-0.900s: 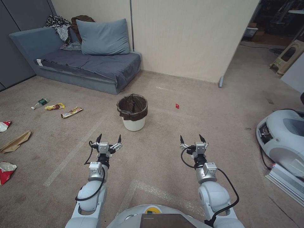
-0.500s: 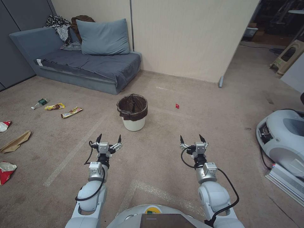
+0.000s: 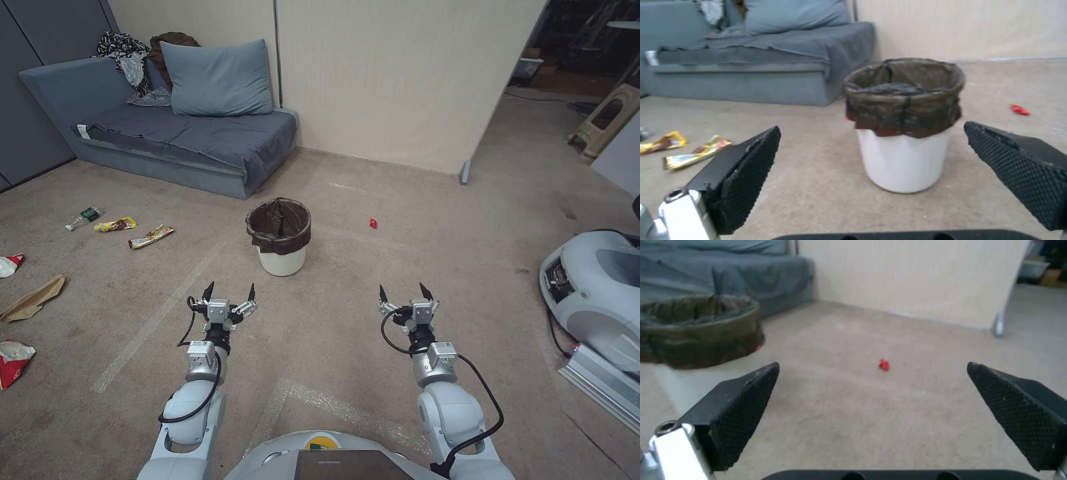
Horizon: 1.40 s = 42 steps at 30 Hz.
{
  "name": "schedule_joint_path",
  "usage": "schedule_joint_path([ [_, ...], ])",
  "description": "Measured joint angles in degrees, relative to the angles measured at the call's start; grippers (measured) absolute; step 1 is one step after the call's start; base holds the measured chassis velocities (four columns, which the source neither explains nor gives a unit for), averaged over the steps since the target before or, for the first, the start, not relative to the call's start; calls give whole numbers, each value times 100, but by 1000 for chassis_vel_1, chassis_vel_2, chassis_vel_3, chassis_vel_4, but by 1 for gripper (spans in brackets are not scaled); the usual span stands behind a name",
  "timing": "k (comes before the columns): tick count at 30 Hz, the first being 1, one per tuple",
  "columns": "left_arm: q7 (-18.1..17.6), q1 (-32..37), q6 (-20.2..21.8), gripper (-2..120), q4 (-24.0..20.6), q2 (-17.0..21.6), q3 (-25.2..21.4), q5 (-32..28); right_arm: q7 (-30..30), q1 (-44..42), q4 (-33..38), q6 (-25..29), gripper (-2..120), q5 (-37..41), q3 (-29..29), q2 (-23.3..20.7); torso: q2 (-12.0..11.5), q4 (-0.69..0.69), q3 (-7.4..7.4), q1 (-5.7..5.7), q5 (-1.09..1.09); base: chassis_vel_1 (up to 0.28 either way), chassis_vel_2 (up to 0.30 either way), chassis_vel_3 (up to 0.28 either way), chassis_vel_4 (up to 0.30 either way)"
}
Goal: Pick up the trash bin, then pick up the garbage from the floor and place it into the trash bin.
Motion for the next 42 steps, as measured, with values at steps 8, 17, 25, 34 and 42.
schedule_joint_path([
  [8,-1039,113,-412,100,263,-305,374,458,445,-189,-275,1031,100,-239,325,160,0,-1,0,0,0,0,0,0,0],
  [17,-1726,247,-859,100,416,-455,555,716,879,-528,-609,2562,100,-230,831,276,0,-3,0,0,-3,0,0,0,0],
  [25,-1726,233,-859,100,416,-451,533,714,795,-531,-568,2535,100,-31,829,175,0,0,0,0,0,0,0,0,0],
  [34,-1713,205,-835,100,416,-448,521,695,763,-492,-546,2394,100,16,805,105,0,0,0,0,0,0,0,0,0],
  [42,-1708,178,-815,100,421,-447,512,680,713,-444,-572,2325,100,17,800,81,0,0,0,0,0,0,0,0,0],
])
